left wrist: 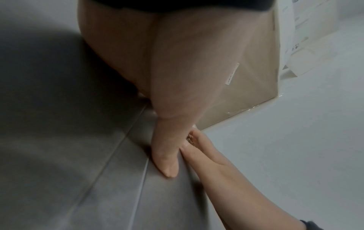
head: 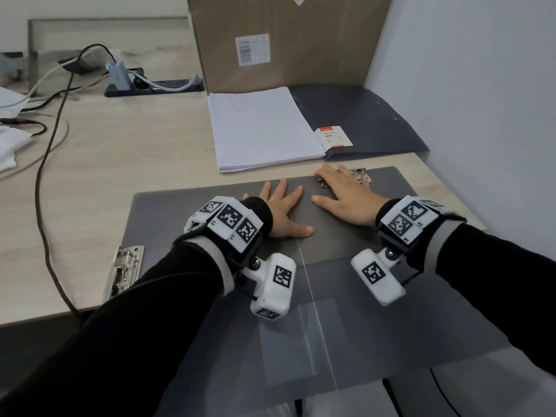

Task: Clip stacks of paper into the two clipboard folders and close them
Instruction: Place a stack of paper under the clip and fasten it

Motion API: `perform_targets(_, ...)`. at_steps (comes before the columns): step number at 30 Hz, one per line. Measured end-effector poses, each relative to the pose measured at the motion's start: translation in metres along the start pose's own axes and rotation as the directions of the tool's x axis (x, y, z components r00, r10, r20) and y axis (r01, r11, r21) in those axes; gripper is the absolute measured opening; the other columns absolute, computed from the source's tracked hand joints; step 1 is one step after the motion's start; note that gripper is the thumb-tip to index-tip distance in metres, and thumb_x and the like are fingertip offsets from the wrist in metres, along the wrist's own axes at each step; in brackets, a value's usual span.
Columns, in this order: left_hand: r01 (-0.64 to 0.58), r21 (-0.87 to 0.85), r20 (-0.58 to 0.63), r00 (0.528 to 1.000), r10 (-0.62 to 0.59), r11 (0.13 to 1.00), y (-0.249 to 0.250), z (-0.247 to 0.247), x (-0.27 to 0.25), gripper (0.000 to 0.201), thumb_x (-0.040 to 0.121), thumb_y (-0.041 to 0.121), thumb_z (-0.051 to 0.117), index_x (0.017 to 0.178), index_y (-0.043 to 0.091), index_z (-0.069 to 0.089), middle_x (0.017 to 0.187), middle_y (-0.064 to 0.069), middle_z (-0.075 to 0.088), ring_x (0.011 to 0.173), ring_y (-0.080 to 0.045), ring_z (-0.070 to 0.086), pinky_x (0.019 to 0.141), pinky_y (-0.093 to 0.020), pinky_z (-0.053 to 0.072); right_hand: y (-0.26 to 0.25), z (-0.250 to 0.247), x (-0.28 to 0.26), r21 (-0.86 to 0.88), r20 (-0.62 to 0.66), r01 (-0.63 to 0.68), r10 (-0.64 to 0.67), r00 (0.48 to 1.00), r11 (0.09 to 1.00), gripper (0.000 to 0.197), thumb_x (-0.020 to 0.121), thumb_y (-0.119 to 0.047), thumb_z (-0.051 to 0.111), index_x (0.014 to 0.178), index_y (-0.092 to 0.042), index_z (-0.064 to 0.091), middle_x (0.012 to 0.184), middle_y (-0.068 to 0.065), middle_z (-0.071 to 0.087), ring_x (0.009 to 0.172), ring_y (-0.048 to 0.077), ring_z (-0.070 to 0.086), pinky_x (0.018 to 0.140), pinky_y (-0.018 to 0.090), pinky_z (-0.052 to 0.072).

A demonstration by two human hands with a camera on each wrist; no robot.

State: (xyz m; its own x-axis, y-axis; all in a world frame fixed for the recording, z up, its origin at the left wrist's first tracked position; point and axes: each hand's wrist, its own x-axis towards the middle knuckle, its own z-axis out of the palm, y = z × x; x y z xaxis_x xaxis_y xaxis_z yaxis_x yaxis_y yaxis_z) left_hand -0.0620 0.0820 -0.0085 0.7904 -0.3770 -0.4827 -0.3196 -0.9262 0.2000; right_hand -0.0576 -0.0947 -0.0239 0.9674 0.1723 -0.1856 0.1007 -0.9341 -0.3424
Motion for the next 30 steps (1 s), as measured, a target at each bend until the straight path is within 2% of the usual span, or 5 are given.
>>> perform_targets(7, -0.002, -0.008, -0.009, 1.0, 0.002, 1.0, -0.001, 0.001, 0.002, 0.094, 0.079, 0.067, 0.049, 0.148, 0.039, -0.008, 0.158, 0.006, -0.02, 0.147, -0.024, -0.018, 0.115, -0.061, -0.001, 0.005, 0.002, -0.002, 0.08, -0.043, 0.023, -0.019, 0.999, 0.997, 0.057, 0.093, -0.041, 0.048, 0.144, -0.027, 0.025, 0.161, -0.002, 0.01, 0.149, 0.024, 0.002, 0.116, 0.06, 0.006)
perform_targets(13, -0.003, -0.022, -0.012, 1.0, 0.003, 1.0, -0.001, 0.0, 0.002, 0.095, 0.078, 0.066, 0.051, 0.149, 0.039, -0.006, 0.159, 0.006, -0.02, 0.147, -0.025, -0.017, 0.115, -0.062, -0.001, 0.01, -0.015, -0.008, 0.369, -0.4, 0.084, 0.076, 0.913, 0.926, 0.035, 0.094, -0.018, 0.051, 0.128, -0.017, 0.044, 0.132, 0.004, 0.055, 0.121, 0.02, 0.052, 0.098, 0.024, 0.034)
perform_targets(17, -0.001, -0.037, -0.017, 1.0, 0.001, 0.999, -0.001, 0.0, 0.002, 0.094, 0.078, 0.065, 0.052, 0.149, 0.039, -0.005, 0.159, 0.007, -0.019, 0.147, -0.024, -0.017, 0.115, -0.062, -0.001, 0.025, -0.034, -0.011, 0.319, -0.528, 0.066, 0.12, 0.841, 0.945, 0.023, 0.093, -0.018, 0.051, 0.116, -0.013, 0.055, 0.118, 0.005, 0.064, 0.114, 0.02, 0.059, 0.097, 0.028, 0.041)
perform_targets(27, 0.001, -0.04, -0.03, 1.0, -0.002, 0.999, -0.002, 0.001, 0.003, 0.094, 0.078, 0.065, 0.052, 0.148, 0.04, -0.005, 0.159, 0.007, -0.019, 0.147, -0.024, -0.017, 0.116, -0.06, 0.0, 0.061, -0.04, -0.025, 0.139, -0.067, -0.269, 0.28, 0.958, 0.953, 0.058, 0.098, -0.039, 0.043, 0.142, -0.004, 0.03, 0.15, 0.013, 0.035, 0.136, 0.028, 0.035, 0.105, 0.031, 0.028)
perform_targets(30, 0.0, -0.046, -0.032, 0.999, -0.001, 0.999, -0.002, 0.001, 0.003, 0.094, 0.078, 0.065, 0.053, 0.149, 0.04, -0.005, 0.159, 0.008, -0.019, 0.147, -0.024, -0.017, 0.116, -0.059, 0.0, 0.051, -0.042, -0.035, 0.159, -0.055, -0.292, 0.304, 0.951, 0.943, 0.079, 0.095, -0.048, 0.041, 0.152, -0.01, 0.002, 0.162, 0.002, 0.002, 0.149, 0.028, 0.0, 0.119, 0.042, 0.009)
